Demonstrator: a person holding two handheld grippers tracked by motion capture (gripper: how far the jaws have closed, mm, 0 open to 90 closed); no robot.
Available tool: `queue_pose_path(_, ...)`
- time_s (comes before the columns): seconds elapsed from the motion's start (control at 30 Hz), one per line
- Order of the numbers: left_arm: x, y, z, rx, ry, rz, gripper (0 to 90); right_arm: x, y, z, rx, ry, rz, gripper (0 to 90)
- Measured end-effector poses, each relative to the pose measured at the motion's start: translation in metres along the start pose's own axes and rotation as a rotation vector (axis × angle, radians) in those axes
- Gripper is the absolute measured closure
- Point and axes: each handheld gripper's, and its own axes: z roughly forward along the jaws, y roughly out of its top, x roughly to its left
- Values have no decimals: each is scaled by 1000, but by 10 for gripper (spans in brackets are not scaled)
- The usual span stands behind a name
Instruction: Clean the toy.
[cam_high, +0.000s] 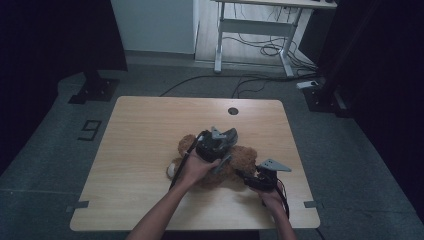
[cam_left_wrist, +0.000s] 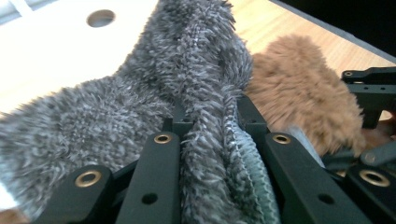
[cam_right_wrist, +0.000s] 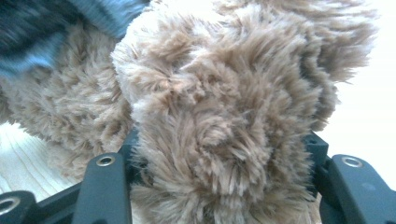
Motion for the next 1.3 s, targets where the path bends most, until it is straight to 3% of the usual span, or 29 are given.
queue_pose_path(0.07,11,-5,-15,-7,50,3,744,0,0,0,-1,2,2,403)
queue_pose_path(0.17,34,-16,-27,37,129,-10,744,0,0,0,0,2,2,403)
queue_pose_path(0.23,53,-28,-30,64,128,-59,744,0,0,0,-3,1,4,403)
queue_pose_path(0.33,64,-34,-32,59,109,-111,745,1,0,1,-5,-5,5,404)
queue_pose_path(0.57,45,-16,-16,44,12,-95,745,0,0,1,0,-4,5,406)
queue_pose_path(0.67,30,-5,-3,67,-20,-64,744,0,0,1,-1,-5,1,406)
queue_pose_path(0.8,18,-1,6,73,-19,-39,745,0,0,0,3,-7,-4,406)
queue_pose_path(0.93,29,-8,1,88,-12,-60,744,0,0,0,2,-6,-6,405)
queue_pose_path(1.03,41,-19,-7,68,-11,-87,743,1,1,0,0,-7,-9,405)
queue_pose_path(1.2,58,-37,-27,43,35,-117,743,2,1,0,0,-11,-14,405)
queue_pose_path(1.3,70,-52,-38,28,38,-156,743,1,1,0,-1,-11,-14,405)
